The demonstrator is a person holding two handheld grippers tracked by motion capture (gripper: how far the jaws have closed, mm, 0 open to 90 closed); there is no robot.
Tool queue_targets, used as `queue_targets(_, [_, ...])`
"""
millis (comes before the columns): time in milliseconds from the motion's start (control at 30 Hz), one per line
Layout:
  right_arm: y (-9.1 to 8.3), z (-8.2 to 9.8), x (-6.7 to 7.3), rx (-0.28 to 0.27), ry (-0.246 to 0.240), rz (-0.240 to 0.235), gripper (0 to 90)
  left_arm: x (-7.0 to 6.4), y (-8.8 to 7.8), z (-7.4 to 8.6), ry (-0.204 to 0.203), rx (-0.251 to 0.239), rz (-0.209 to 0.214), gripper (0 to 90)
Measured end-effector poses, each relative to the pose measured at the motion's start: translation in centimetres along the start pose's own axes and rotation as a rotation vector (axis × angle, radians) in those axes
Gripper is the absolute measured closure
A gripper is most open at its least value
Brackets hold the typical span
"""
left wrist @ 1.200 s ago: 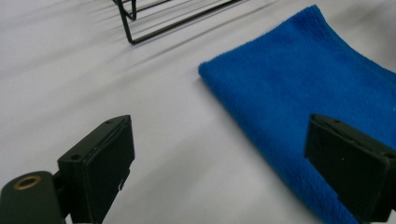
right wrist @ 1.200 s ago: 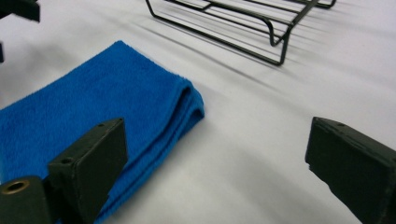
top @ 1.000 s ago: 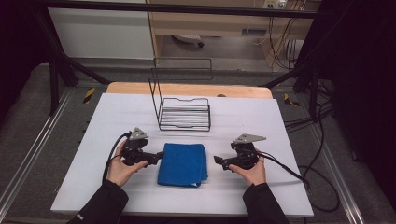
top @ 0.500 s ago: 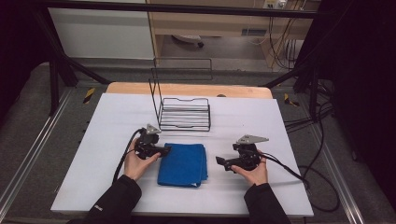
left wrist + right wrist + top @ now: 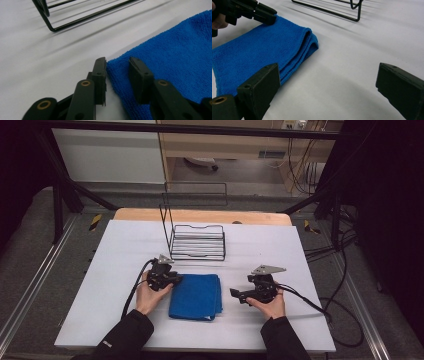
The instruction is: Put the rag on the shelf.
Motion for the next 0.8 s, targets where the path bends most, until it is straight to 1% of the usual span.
queue_targets(67, [0.0,0.0,0.0,0.002,0.004,-0.003,6.4,0.0,0.0,0.0,-0.009,0.003,0.004,69.1])
queue_targets(100, [0.0,0.0,0.0,0.000,0.004,-0.004,6.5,0.0,0.0,0.0,-0.020,0.002,0.011,70.1])
queue_targets(167, [0.0,-0.1,0.0,-0.001,0.004,-0.008,6.8,0.0,0.0,0.0,-0.026,0.008,0.021,73.4])
queue_targets(267, [0.0,-0.1,0.0,-0.003,0.005,-0.012,7.1,-0.3,0.0,0.1,-0.013,0.007,0.010,77.8])
queue_targets(300, [0.0,-0.2,0.0,-0.007,0.012,-0.014,7.2,-0.4,0.0,0.1,-0.008,0.007,0.006,79.4])
queue_targets(400, [0.0,-0.3,0.0,-0.022,0.022,-0.018,7.7,-0.4,-0.1,0.1,-0.007,0.009,0.005,83.4])
queue_targets(433, [-0.1,-0.4,0.0,-0.028,0.024,-0.020,7.8,-0.4,-0.1,0.1,-0.006,0.009,0.004,83.9])
queue_targets(533, [0.1,-0.7,0.0,-0.045,0.020,0.001,8.9,-0.5,0.0,0.2,-0.002,0.000,-0.002,84.6])
queue_targets(567, [0.2,-0.8,0.1,-0.048,0.025,0.000,9.1,-0.5,0.0,0.3,0.003,-0.001,-0.004,84.7])
queue_targets(667, [0.6,-1.6,0.4,-0.066,0.032,0.007,7.9,-0.5,0.1,0.3,0.014,-0.005,-0.010,84.8])
queue_targets(700, [0.7,-1.8,0.6,-0.060,0.037,0.017,6.8,-0.5,0.1,0.3,0.020,-0.006,-0.011,84.6])
queue_targets(733, [1.0,-2.1,0.7,-0.056,0.032,0.021,6.0,-0.5,0.1,0.3,0.019,-0.007,-0.009,84.5])
queue_targets(800, [1.5,-2.4,1.1,-0.051,0.035,0.026,5.5,-0.4,0.1,0.3,0.016,-0.007,-0.004,84.4])
Point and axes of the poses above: each handheld gripper's, and its own axes: y roughly forward along the jaws, z roughly out of its underside, x roughly to its left, the point moved 4 cm from there along y, roughly forward along the jaws, and after that the axes turned 4 degrees about x, right-handed, at the moved point
